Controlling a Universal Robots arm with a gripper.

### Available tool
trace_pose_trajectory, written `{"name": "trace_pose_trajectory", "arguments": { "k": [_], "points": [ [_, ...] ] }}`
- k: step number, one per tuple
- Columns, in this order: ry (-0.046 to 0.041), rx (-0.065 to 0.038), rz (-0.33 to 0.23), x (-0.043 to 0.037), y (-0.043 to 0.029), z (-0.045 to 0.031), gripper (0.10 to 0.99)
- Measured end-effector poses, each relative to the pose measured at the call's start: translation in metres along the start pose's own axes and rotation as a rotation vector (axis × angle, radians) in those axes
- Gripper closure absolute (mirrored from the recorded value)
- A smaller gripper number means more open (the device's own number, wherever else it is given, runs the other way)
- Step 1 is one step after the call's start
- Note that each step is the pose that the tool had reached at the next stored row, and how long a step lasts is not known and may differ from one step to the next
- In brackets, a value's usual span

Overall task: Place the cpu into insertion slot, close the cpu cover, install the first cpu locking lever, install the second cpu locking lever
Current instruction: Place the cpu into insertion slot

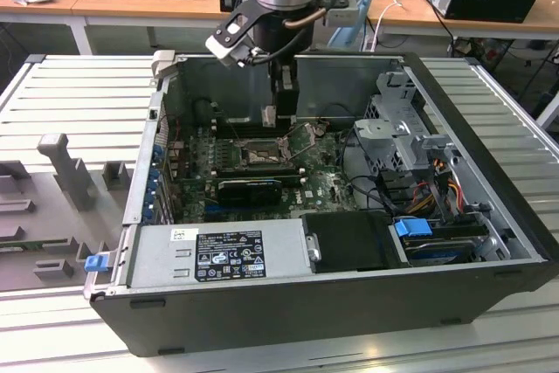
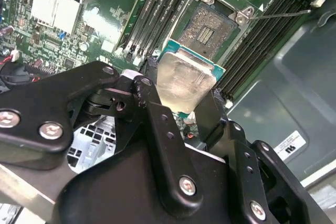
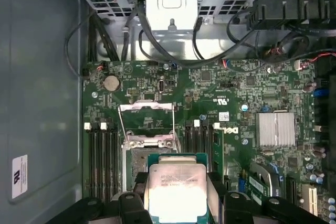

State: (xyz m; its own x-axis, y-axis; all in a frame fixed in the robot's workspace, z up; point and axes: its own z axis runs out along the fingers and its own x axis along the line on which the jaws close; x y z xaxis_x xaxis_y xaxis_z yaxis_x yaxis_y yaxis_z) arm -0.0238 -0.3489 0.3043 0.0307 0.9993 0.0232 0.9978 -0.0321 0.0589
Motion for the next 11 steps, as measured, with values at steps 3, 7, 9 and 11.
{"name": "trace_pose_trajectory", "arguments": {
  "k": [3, 7, 9, 11],
  "points": [
    [-0.0031, -0.001, 0.056, -0.0001, -0.0004, 0.0064, 0.557],
    [-0.001, 0.0, 0.018, -0.0002, -0.0015, 0.0147, 0.557],
    [0.0011, 0.0, -0.016, -0.0003, -0.0017, 0.018, 0.557],
    [0.0028, 0.001, -0.046, -0.0004, -0.0033, 0.0239, 0.557]
  ]
}}
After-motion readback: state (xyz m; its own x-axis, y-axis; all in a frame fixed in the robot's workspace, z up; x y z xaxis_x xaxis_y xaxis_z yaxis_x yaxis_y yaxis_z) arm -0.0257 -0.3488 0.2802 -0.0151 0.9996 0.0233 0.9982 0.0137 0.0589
